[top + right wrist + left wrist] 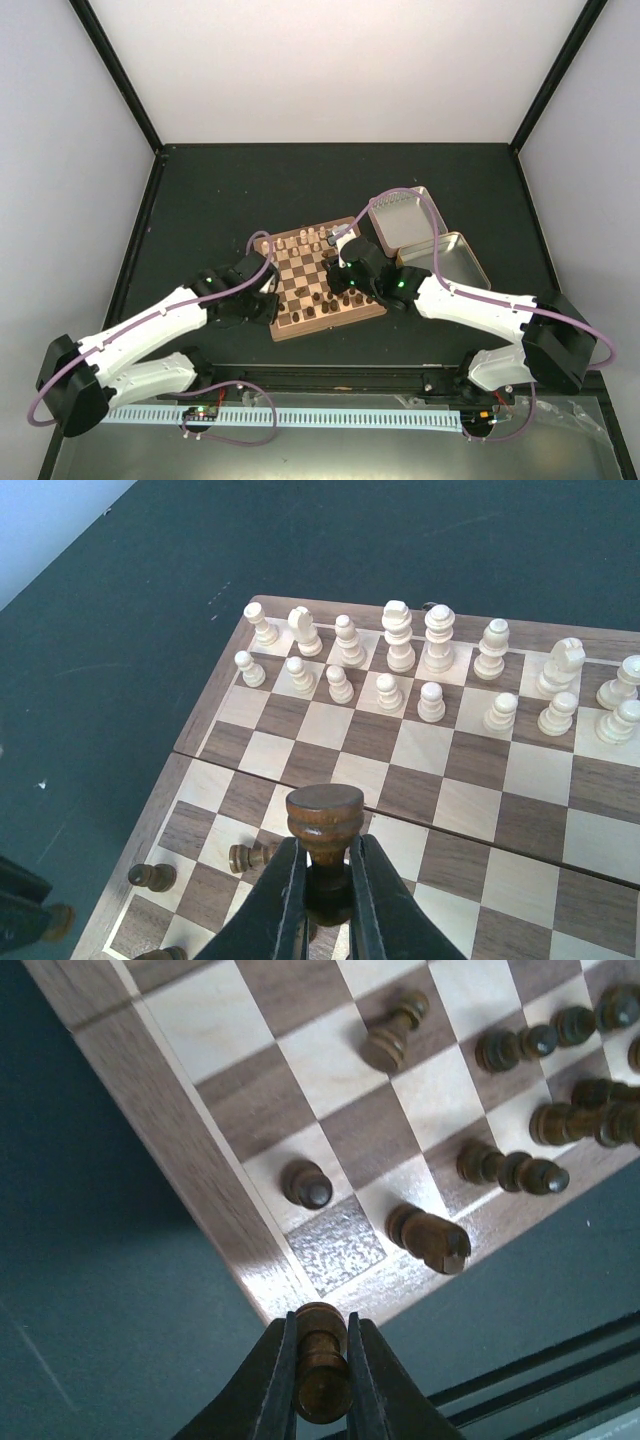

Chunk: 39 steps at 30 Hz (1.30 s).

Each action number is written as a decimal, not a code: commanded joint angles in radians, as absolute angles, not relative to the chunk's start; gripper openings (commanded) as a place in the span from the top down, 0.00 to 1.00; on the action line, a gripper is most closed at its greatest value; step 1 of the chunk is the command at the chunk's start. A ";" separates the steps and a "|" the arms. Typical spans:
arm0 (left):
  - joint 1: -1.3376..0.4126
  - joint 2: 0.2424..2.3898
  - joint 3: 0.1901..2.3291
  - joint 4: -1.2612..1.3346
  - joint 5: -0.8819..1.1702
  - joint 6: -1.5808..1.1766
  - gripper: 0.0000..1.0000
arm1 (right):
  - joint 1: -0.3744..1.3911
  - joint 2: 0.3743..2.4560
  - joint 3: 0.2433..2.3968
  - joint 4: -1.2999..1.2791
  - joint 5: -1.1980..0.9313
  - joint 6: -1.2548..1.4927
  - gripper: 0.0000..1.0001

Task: Set up the chess pieces on the board
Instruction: Place the chess piece on the chessboard.

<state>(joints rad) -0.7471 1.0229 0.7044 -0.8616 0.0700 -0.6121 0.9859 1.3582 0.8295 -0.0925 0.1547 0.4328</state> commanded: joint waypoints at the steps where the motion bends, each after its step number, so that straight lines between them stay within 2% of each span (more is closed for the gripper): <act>1: -0.782 1.050 0.685 -0.807 0.130 -0.657 0.91 | 0.980 1.344 0.823 -0.071 0.158 0.448 0.97; 12: -0.815 1.191 0.665 -0.664 0.076 -0.707 0.90 | 0.979 1.335 0.817 -0.075 0.170 0.445 0.96; 23: -0.816 1.199 0.640 -0.654 0.074 -0.718 0.78 | 0.980 1.334 0.813 -0.074 0.170 0.440 0.96; 32: -0.815 1.140 0.657 -0.676 0.105 -0.706 0.69 | 0.980 1.322 0.815 -0.070 0.134 0.430 0.96; 39: -0.801 0.916 0.695 -0.741 -0.085 -0.762 0.66 | 0.980 1.298 0.791 -0.005 -0.010 0.314 0.95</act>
<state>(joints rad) -0.8089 1.0462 0.6460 -0.7155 0.0395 -0.7193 0.9855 1.3323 0.8181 -0.0757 0.0837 0.3920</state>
